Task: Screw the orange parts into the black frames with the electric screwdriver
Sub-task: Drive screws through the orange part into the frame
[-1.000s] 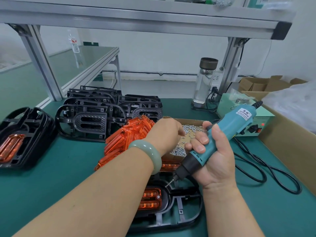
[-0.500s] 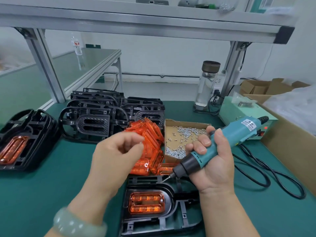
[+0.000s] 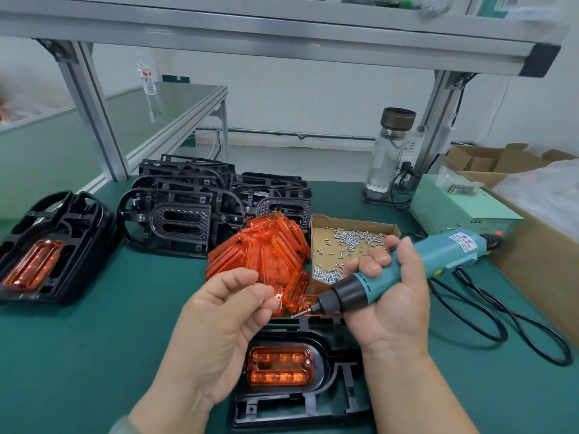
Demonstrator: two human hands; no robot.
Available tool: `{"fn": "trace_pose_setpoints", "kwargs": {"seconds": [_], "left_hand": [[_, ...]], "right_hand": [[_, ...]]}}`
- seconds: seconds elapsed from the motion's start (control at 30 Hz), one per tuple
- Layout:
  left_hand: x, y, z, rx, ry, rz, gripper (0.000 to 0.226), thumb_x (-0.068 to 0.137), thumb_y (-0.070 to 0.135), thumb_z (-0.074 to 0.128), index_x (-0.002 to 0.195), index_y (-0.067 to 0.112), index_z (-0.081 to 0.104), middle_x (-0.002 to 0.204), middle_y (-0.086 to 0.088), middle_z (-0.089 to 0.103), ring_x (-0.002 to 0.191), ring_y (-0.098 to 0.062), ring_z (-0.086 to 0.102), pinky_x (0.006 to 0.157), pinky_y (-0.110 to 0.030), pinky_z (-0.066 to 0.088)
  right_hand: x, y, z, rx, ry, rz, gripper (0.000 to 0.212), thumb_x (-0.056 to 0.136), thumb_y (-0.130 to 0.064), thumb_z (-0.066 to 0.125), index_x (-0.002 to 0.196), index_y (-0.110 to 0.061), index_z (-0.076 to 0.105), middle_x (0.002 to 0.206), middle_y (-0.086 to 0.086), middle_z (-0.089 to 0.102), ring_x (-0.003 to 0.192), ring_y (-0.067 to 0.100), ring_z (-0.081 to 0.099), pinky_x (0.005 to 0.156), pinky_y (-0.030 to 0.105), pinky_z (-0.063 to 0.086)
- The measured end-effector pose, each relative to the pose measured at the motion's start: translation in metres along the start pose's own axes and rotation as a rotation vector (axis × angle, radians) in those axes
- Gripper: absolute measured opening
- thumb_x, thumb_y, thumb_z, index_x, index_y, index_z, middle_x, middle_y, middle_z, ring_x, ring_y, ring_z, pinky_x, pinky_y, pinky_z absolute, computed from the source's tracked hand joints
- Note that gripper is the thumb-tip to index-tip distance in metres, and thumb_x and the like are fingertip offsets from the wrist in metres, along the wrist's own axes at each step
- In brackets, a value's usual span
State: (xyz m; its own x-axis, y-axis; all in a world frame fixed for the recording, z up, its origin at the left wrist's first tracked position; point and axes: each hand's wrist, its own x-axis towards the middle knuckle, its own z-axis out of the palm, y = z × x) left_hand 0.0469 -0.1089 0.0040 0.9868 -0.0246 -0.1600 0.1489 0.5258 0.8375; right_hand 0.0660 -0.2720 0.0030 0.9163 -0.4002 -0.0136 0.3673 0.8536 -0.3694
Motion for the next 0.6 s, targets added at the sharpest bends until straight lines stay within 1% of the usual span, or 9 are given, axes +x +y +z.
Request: {"fn": "trace_pose_setpoints", "kwargs": {"seconds": [0.03, 0.07, 0.17, 0.23, 0.3, 0.37, 0.47, 0.6], "left_hand": [[0.0003, -0.0003, -0.0001, -0.021, 0.010, -0.008, 0.024, 0.057, 0.003, 0.068, 0.081, 0.008, 0.068, 0.068, -0.010, 0.068, 0.056, -0.015, 0.066, 0.048, -0.017, 0.052], [0.0006, -0.0007, 0.0001, -0.036, 0.019, -0.022, 0.023, 0.059, 0.003, 0.067, 0.082, 0.006, 0.070, 0.070, -0.011, 0.069, 0.058, -0.015, 0.067, 0.049, -0.017, 0.052], [-0.0017, -0.0017, 0.0006, -0.025, -0.017, -0.070, 0.011, 0.065, 0.009, 0.066, 0.069, 0.011, 0.076, 0.065, -0.009, 0.068, 0.052, -0.011, 0.063, 0.044, -0.016, 0.050], [-0.0023, -0.0024, 0.0005, -0.012, -0.043, -0.107, 0.010, 0.065, 0.009, 0.066, 0.065, 0.013, 0.076, 0.063, -0.008, 0.066, 0.051, -0.011, 0.061, 0.043, -0.016, 0.049], [-0.0022, -0.0027, -0.0007, -0.022, -0.058, -0.134, 0.011, 0.063, 0.005, 0.067, 0.062, 0.013, 0.074, 0.064, -0.009, 0.066, 0.053, -0.013, 0.063, 0.045, -0.017, 0.051], [-0.0014, -0.0030, -0.0016, -0.017, -0.065, -0.134, 0.012, 0.061, 0.001, 0.067, 0.064, 0.012, 0.073, 0.068, -0.011, 0.068, 0.056, -0.016, 0.066, 0.048, -0.018, 0.052], [-0.0005, -0.0046, -0.0019, 0.002, -0.073, -0.131, 0.017, 0.061, 0.001, 0.068, 0.078, 0.006, 0.072, 0.072, -0.014, 0.069, 0.059, -0.017, 0.067, 0.049, -0.019, 0.053], [-0.0028, -0.0058, -0.0001, 0.091, -0.148, -0.155, 0.012, 0.068, 0.015, 0.066, 0.072, 0.010, 0.076, 0.070, -0.012, 0.068, 0.056, -0.013, 0.064, 0.045, -0.017, 0.051]], "right_hand": [[-0.0004, 0.0003, 0.0002, 0.002, 0.008, -0.009, 0.016, 0.076, -0.030, 0.063, 0.085, -0.021, 0.053, 0.057, -0.010, 0.044, 0.042, 0.004, 0.044, 0.055, 0.020, 0.050], [-0.0007, 0.0009, 0.0007, 0.004, 0.015, -0.018, 0.016, 0.076, -0.030, 0.063, 0.085, -0.021, 0.053, 0.057, -0.010, 0.044, 0.042, 0.005, 0.044, 0.056, 0.021, 0.050], [-0.0015, 0.0024, 0.0019, 0.028, 0.029, -0.038, 0.015, 0.076, -0.029, 0.063, 0.083, -0.021, 0.053, 0.058, -0.010, 0.044, 0.042, 0.005, 0.044, 0.057, 0.021, 0.051], [-0.0019, 0.0025, 0.0026, 0.045, 0.036, -0.045, 0.016, 0.074, -0.029, 0.064, 0.082, -0.021, 0.053, 0.058, -0.010, 0.044, 0.042, 0.005, 0.044, 0.057, 0.020, 0.051], [-0.0021, 0.0018, 0.0030, 0.055, 0.042, -0.049, 0.016, 0.074, -0.030, 0.064, 0.081, -0.022, 0.052, 0.058, -0.010, 0.045, 0.042, 0.005, 0.044, 0.058, 0.020, 0.051], [-0.0016, 0.0007, 0.0030, 0.068, 0.051, -0.051, 0.017, 0.074, -0.030, 0.065, 0.081, -0.022, 0.052, 0.059, -0.010, 0.045, 0.043, 0.005, 0.044, 0.059, 0.019, 0.050], [-0.0005, -0.0005, 0.0031, 0.079, 0.067, -0.062, 0.017, 0.075, -0.031, 0.064, 0.082, -0.022, 0.051, 0.059, -0.010, 0.045, 0.044, 0.005, 0.044, 0.060, 0.020, 0.049], [-0.0002, -0.0006, 0.0035, 0.087, 0.072, -0.067, 0.019, 0.074, -0.030, 0.065, 0.082, -0.021, 0.051, 0.059, -0.010, 0.045, 0.043, 0.005, 0.044, 0.060, 0.021, 0.049]]}}
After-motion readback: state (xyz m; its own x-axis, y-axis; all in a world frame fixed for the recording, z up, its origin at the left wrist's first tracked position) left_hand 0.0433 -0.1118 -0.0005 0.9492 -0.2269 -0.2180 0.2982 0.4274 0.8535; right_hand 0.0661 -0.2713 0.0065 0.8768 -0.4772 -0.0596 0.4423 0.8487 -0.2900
